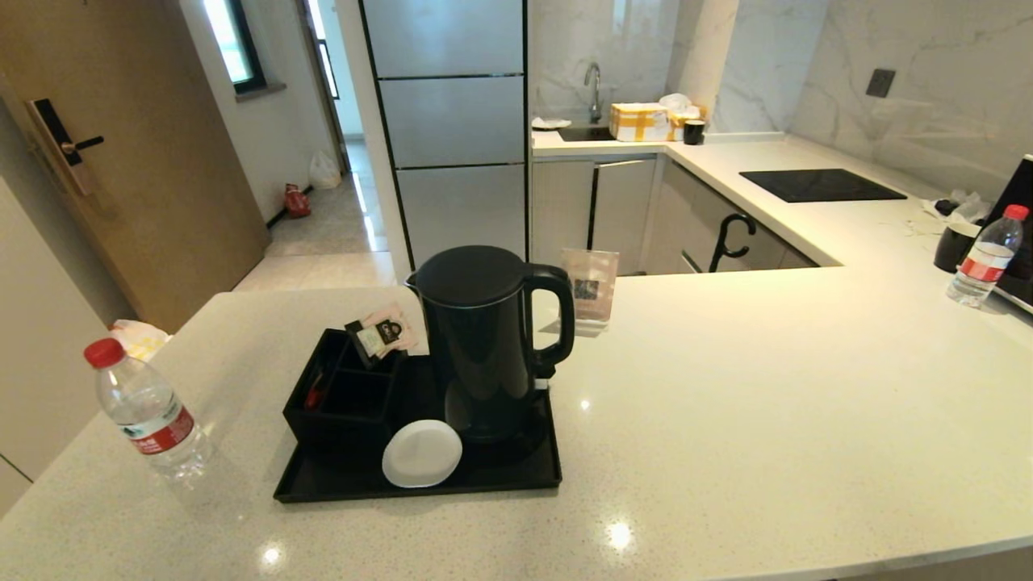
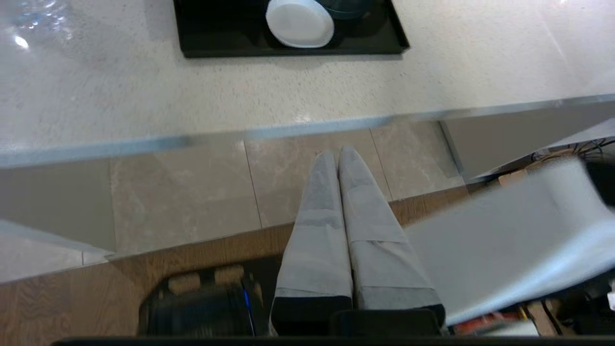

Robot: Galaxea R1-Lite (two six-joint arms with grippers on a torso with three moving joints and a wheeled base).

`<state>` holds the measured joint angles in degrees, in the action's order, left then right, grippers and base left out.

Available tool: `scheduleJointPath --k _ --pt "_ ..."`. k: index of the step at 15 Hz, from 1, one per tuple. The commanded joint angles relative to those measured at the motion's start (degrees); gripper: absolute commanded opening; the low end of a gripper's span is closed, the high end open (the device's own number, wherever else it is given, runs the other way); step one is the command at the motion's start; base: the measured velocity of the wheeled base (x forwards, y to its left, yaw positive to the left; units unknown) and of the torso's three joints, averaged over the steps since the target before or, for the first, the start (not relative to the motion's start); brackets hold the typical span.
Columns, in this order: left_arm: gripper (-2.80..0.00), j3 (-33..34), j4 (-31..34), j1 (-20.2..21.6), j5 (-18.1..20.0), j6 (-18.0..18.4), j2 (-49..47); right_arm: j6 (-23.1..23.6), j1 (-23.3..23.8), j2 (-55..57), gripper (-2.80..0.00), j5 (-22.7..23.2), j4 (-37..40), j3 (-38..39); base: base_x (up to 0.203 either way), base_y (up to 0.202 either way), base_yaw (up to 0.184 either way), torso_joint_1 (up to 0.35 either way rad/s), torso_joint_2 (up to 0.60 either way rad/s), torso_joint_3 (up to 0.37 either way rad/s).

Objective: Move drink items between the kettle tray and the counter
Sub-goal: Pick up the kettle

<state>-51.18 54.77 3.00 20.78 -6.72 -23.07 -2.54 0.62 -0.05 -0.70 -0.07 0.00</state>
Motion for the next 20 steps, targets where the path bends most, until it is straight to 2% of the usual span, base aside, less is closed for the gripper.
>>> scheduleJointPath --k 1,2,5,6,8,13,14,17,18,20 --pt "-2.80 -5.01 8.41 0.64 0.12 -0.17 4.73 -0.01 -0.09 0.05 -2.80 0.00 -0.01 0.00 0.000 0.000 0.000 0.000 0.00 0.000" --pt "-2.80 -7.74 13.11 0.67 -0.46 -0.54 5.33 -0.01 -0.09 0.05 -2.80 0.00 -0.01 0.00 0.000 0.000 0.000 0.000 0.00 0.000" --pt "-2.80 -22.87 27.09 0.62 -2.66 -1.53 6.75 -0.01 -0.09 0.05 -2.80 0.00 -0.01 0.00 0.000 0.000 0.000 0.000 0.00 0.000" --pt "-2.80 -28.48 29.28 0.46 -3.95 -1.75 6.71 -0.01 -0.09 0.05 -2.80 0.00 -0.01 0.00 0.000 0.000 0.000 0.000 0.00 0.000" --pt "-2.80 -33.02 32.74 -1.25 -6.13 -1.89 7.18 -0.01 -0.01 0.05 -2.80 0.00 -0.10 0.00 0.000 0.000 0.000 0.000 0.00 0.000" --pt "-2.80 -29.12 32.84 -2.39 -6.78 0.18 16.32 -0.01 -0.09 0.05 -2.80 0.00 -0.01 0.00 0.000 0.000 0.000 0.000 0.00 0.000" --pt "-2.80 -27.79 32.33 -2.40 -8.02 0.91 17.35 -0.01 -0.08 0.05 -2.80 0.00 -0.01 0.00 0.000 0.000 0.000 0.000 0.00 0.000" --pt "-2.80 -14.64 26.82 -2.45 -11.91 3.11 21.92 -0.01 -0.01 0.05 -2.80 0.00 -0.01 0.00 0.000 0.000 0.000 0.000 0.00 0.000" --pt "-2.80 -13.10 25.10 -2.47 -13.16 3.84 23.04 -0.01 -0.01 0.05 -2.80 0.00 -0.01 0.00 0.000 0.000 0.000 0.000 0.00 0.000" --pt "-2.80 -13.06 25.04 -2.47 -13.23 3.90 23.07 -0.01 -0.01 0.05 -2.80 0.00 -0.01 0.00 0.000 0.000 0.000 0.000 0.00 0.000"
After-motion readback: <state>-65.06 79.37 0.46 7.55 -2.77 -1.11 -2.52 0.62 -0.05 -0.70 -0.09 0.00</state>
